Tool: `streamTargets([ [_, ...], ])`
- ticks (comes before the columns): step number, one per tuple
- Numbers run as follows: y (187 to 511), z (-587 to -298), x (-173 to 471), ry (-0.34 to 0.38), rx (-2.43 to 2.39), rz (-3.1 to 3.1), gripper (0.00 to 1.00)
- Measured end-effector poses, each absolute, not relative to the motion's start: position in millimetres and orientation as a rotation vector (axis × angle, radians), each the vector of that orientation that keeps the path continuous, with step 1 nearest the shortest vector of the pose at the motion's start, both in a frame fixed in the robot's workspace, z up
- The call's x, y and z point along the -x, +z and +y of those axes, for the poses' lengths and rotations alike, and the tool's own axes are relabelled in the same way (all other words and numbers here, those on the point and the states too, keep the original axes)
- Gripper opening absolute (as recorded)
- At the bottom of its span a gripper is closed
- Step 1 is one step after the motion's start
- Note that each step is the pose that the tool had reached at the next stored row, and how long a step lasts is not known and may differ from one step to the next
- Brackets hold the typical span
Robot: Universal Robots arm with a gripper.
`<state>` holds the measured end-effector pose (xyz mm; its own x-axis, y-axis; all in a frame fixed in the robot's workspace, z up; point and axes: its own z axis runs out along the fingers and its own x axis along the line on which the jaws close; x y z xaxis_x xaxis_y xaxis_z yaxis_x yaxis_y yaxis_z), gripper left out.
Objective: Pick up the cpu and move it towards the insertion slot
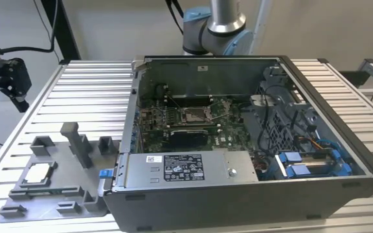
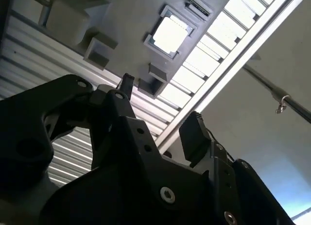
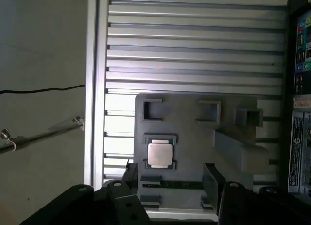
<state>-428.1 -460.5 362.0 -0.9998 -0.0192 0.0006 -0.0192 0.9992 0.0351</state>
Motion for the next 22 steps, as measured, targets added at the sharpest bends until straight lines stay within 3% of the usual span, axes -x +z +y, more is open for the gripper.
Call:
streamTargets([
  [22,345.1,-460.5,428.9,-0.055,-0.03,-3.14,1.0],
])
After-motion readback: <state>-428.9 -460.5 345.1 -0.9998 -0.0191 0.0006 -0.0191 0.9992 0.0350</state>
